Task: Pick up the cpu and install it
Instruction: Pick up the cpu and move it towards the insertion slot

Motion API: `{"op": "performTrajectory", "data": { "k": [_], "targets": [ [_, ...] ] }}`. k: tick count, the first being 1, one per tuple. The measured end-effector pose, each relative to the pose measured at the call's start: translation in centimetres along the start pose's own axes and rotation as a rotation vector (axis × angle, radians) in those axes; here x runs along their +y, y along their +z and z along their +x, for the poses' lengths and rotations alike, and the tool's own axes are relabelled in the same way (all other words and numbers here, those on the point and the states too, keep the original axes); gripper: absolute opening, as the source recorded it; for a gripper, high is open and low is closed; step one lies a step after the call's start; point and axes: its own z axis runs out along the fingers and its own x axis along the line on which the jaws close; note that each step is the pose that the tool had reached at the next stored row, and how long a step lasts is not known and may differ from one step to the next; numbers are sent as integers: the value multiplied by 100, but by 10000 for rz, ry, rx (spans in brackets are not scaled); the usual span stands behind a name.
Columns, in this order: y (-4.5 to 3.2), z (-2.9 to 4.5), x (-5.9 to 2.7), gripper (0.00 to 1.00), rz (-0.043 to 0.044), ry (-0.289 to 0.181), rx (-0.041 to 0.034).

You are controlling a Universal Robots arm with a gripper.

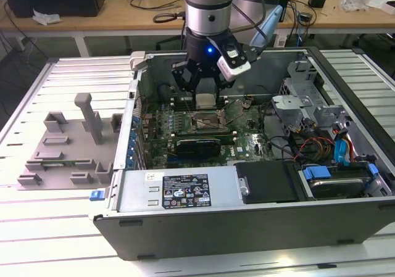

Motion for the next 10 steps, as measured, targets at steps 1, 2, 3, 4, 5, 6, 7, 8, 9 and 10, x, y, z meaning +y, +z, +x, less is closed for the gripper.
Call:
{"op": "performTrajectory", "data": {
  "k": [1,2,3,4,5,6,7,8,9,10],
  "targets": [
    [16,-4,5,55,0,-59,4],
    [42,-12,15,55,0,-149,11],
    [56,-16,22,55,-2,-196,13],
    [69,-18,28,55,-2,-235,15],
    [90,-21,43,55,-3,-284,18],
    [116,-23,53,55,-4,-293,18],
    [140,-25,62,55,-3,-289,19],
    [154,-28,68,55,-1,-279,20],
    [169,-30,74,55,-1,-259,20],
    [182,-32,81,55,-2,-242,19]
  ]
}}
